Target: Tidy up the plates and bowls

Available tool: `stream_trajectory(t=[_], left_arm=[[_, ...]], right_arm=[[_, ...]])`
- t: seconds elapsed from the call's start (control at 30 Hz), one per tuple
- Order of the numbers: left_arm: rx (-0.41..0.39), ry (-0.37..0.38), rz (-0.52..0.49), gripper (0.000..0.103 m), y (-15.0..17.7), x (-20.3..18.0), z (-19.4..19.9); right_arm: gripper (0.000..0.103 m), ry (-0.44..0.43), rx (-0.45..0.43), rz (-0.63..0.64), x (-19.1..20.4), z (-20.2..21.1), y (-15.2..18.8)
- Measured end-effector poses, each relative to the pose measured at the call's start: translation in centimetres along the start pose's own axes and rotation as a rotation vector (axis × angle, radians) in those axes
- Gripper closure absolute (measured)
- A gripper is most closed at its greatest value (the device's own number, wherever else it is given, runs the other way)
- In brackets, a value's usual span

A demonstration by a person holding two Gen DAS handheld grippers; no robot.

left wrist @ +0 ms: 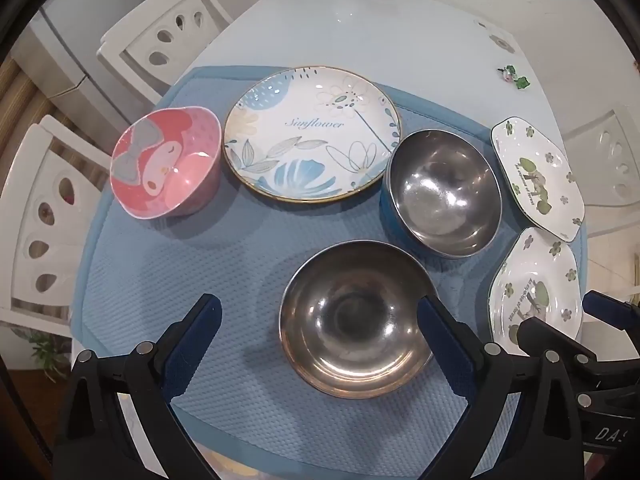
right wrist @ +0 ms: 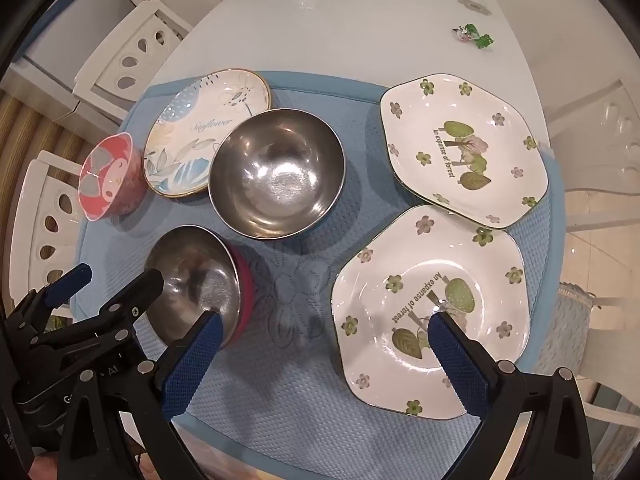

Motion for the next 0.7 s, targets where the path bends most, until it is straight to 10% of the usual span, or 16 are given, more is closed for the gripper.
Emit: stream_trajectory(t=[0.7], left_arm=[[0.009, 0.027, -0.015, 0.005, 0.7, 1.4, 0.3]], right_arm=[[0.001, 0.017, 0.0, -0.005, 1.4, 0.4, 0.8]])
Point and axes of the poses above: each gripper's, at about its wrist camera, not at the fingertips, and z roughly against the way its jaws point, x to its left, y to its underside, the point moved 6 cm from there along -z, roughly the way its jaws point, and after that the axes turned 14 degrees about -x, right-handed, at the moved point
